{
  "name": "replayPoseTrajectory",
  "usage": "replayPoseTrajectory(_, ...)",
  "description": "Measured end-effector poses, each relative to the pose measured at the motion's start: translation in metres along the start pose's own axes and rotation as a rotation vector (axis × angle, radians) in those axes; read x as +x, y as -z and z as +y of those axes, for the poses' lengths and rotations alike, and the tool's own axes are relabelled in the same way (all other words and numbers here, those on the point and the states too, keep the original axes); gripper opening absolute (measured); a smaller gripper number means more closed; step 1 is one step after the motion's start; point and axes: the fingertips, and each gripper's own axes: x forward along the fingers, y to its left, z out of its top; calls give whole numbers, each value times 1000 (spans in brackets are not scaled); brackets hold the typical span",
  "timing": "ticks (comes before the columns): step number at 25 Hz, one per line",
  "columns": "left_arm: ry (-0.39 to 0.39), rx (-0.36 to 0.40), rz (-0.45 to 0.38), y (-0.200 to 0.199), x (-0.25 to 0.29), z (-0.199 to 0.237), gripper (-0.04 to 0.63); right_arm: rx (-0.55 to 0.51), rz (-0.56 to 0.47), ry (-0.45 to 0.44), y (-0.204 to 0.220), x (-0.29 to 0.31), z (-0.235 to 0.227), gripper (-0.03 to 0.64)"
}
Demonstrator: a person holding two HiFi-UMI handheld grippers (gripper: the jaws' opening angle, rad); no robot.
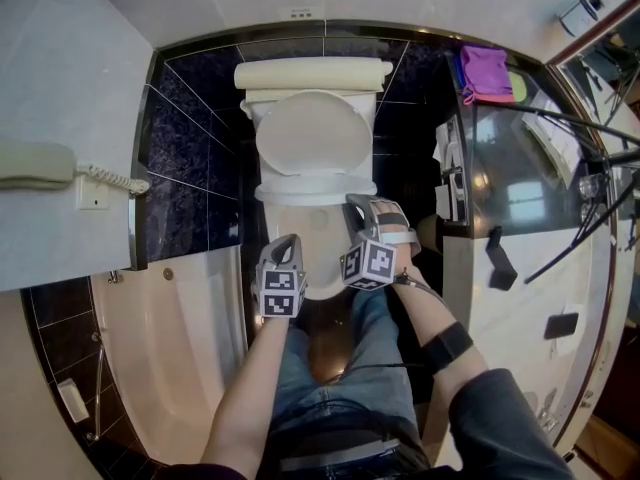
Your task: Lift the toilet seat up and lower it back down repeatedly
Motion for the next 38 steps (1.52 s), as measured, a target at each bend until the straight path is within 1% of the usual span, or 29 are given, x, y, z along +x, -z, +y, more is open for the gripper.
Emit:
replayPoseTrajectory(10,2,0,-22,23,0,-1,-4,-40,44,-28,17,-32,81,80)
replayPoseTrajectory(13,19,1,-11,42,-3,-5,-3,-27,62,-35,24,-38,101,80)
replayPoseTrajectory(17,43,2,4,69,-3,-11,-5,-37,83,-56,31,-43,126,83)
replayPoseTrajectory(23,82,-4,40,109,-4,-21,-5,-20,120,-127,45,-54,166,80)
replayPoseTrajectory(24,89,-4,42,114,-5,-22,-5,-13,121,-134,47,-57,171,62)
replayPoseTrajectory(25,95,-7,46,119,-4,-22,-5,-3,122,-133,50,-61,175,26)
replayPoseTrajectory(26,102,-12,55,125,-3,-23,-5,10,126,-125,53,-65,177,17)
replayPoseTrajectory(29,117,-36,106,154,-1,-28,-5,59,161,-107,70,-69,178,17)
replayPoseTrajectory(33,119,-70,169,201,4,-36,-6,89,187,-101,87,-59,181,17)
replayPoseTrajectory(35,122,-75,194,224,10,-40,-6,113,186,-90,93,-49,182,17)
replayPoseTrajectory(38,127,-60,221,256,21,-44,-6,136,181,-83,103,-29,187,17)
